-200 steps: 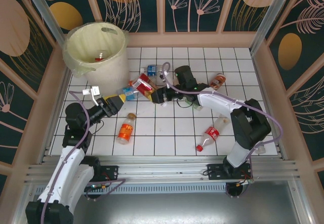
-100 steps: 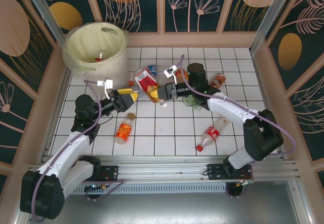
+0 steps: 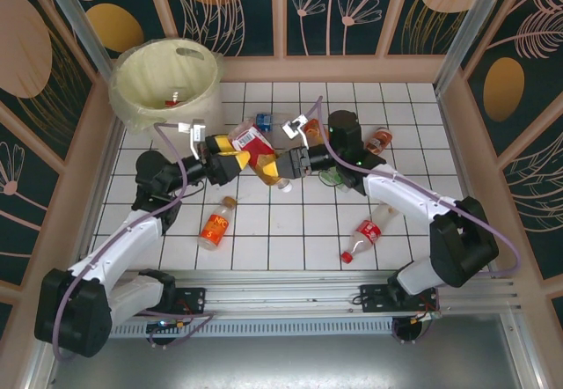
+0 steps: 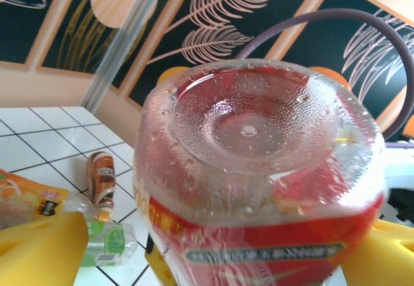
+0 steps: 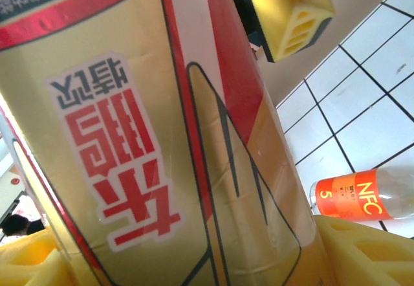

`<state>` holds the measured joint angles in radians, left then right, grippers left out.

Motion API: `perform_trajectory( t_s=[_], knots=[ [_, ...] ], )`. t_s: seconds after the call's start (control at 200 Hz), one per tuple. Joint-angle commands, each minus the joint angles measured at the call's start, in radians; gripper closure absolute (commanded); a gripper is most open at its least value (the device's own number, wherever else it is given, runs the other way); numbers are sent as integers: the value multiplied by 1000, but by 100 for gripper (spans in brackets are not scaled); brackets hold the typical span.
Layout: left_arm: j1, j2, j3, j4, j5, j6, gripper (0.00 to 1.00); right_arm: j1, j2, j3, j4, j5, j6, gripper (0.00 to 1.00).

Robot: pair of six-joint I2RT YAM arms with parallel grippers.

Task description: Put the plastic bottles in the bin

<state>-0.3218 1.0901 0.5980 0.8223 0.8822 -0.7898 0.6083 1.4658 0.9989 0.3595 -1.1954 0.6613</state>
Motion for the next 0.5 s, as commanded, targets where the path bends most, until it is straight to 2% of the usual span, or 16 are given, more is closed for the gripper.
perform_trajectory(
  t_s=[0.0, 0.08, 0.235, 0.31, 0.4, 0.495],
  knots=[
    [-19, 24, 40, 75, 27, 7, 5, 23, -31, -6, 52, -56, -15, 32],
    [-20, 36, 46, 108, 30, -18, 11, 29, -29, 1, 11, -48, -48, 32],
    [-21, 50, 55, 133, 41, -61, 37, 28, -28, -10, -9, -36, -73, 32],
    [-20, 48, 56, 136, 41, -75, 45, 28, -31, -20, 1, -30, -71, 32],
    [-21, 44, 54, 138, 38, -85, 52, 26, -31, -25, 9, -30, -71, 32],
    [-21, 36, 58, 134, 40, -85, 53, 22, -33, -31, 18, -30, -69, 30]
  ],
)
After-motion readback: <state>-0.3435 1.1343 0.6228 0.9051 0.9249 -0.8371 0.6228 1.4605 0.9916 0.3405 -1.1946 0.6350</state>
